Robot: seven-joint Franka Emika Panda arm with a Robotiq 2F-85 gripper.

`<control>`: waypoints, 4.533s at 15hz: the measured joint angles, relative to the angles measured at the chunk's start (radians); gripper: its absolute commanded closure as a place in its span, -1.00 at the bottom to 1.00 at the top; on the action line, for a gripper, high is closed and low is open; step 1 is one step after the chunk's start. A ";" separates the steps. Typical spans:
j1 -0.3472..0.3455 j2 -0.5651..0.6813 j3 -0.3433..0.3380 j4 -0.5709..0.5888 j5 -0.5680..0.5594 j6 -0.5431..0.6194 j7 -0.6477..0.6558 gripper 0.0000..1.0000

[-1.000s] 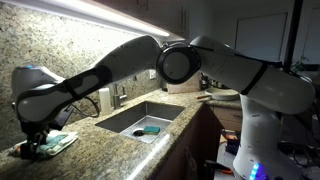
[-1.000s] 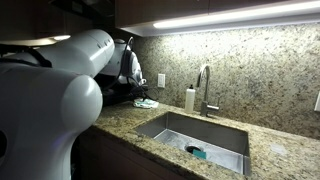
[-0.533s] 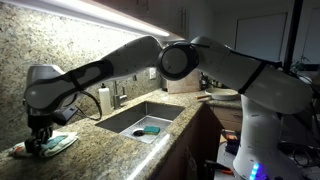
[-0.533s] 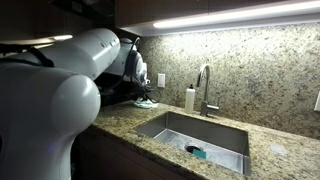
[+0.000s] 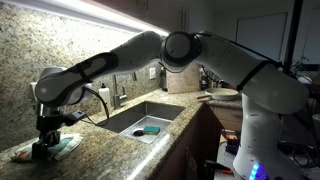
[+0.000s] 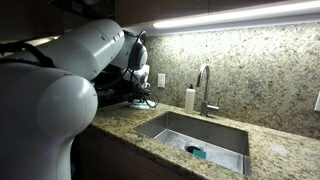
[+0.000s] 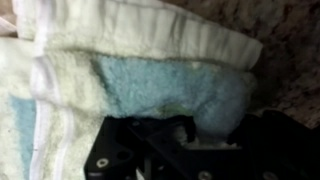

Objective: Use the towel to wipe the countertop

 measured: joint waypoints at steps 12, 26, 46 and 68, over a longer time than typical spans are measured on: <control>-0.005 -0.291 -0.109 -0.440 0.029 0.022 0.313 0.32; -0.033 -0.789 -0.191 -0.880 0.029 0.177 0.348 -1.00; 0.020 -0.371 -0.148 -0.630 -0.020 0.336 0.306 -1.00; -0.018 -0.382 -0.211 -0.635 -0.022 0.247 0.289 1.00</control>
